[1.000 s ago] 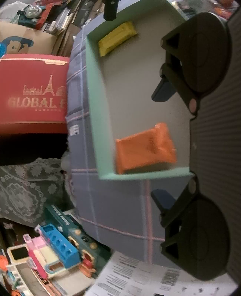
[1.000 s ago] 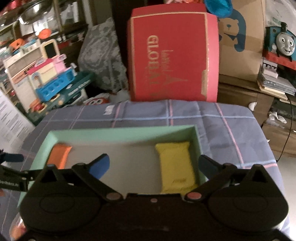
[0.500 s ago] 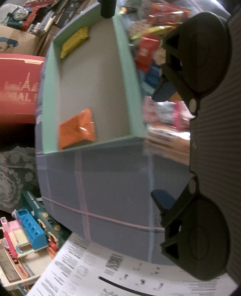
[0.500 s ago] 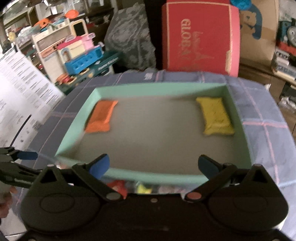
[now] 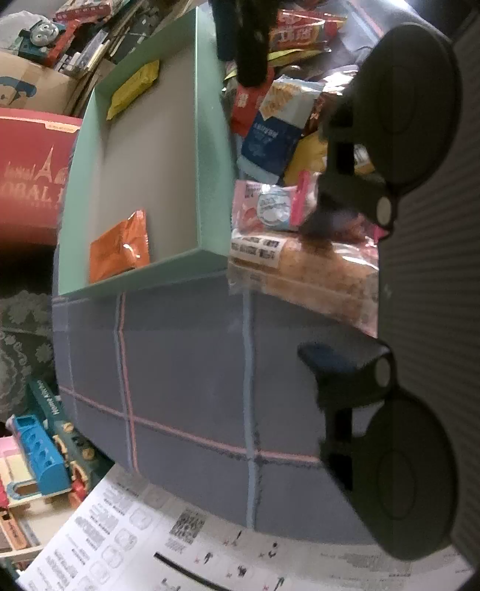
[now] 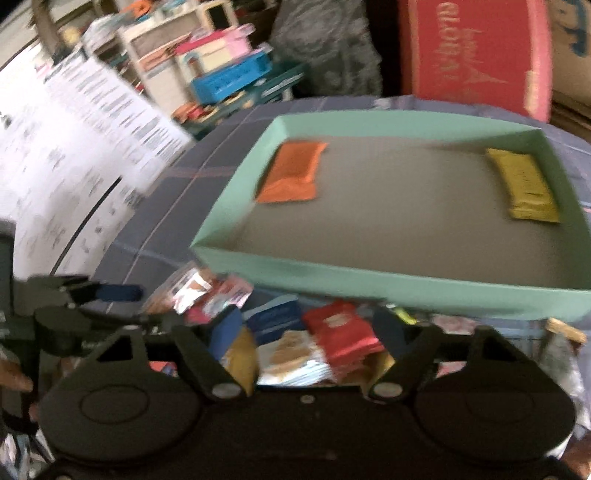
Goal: Organize snacks
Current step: 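Move both tools back toward the snack heap beside the box, then grasp clear pastry packet with left tool while right tool grasps blue cracker packet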
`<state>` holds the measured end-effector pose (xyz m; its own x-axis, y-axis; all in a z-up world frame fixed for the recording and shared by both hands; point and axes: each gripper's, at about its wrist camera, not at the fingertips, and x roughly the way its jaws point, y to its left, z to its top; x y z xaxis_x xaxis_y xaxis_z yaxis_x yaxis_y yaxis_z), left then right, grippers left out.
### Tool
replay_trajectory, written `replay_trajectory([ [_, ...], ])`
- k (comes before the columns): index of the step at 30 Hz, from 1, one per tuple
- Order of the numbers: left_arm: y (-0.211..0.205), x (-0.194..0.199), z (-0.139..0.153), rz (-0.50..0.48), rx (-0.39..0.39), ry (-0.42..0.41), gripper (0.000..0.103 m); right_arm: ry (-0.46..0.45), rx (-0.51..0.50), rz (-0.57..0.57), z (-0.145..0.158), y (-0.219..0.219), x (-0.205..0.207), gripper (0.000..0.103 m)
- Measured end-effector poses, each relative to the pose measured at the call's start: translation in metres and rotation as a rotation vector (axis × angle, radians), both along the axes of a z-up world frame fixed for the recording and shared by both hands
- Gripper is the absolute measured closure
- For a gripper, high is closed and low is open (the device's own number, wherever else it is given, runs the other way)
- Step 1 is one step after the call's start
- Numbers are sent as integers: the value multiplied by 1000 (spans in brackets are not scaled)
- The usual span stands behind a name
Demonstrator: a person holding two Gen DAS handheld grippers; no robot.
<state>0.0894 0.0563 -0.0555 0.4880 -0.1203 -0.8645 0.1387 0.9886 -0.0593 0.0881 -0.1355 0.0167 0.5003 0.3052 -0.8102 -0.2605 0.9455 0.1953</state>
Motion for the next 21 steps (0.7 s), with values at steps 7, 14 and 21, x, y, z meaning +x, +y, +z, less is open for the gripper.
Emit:
replay_trajectory([
  [7,6,-2,-10,-19,-51,26,57,63,-66,103,-21,23,12,47],
  [14,8,4,-11,-12,-73,34,57,91,-141,183,-30,44,18,49],
  [21,1,2,-13,21,-80,19,63,82,-165,184,-35,46,15,63],
])
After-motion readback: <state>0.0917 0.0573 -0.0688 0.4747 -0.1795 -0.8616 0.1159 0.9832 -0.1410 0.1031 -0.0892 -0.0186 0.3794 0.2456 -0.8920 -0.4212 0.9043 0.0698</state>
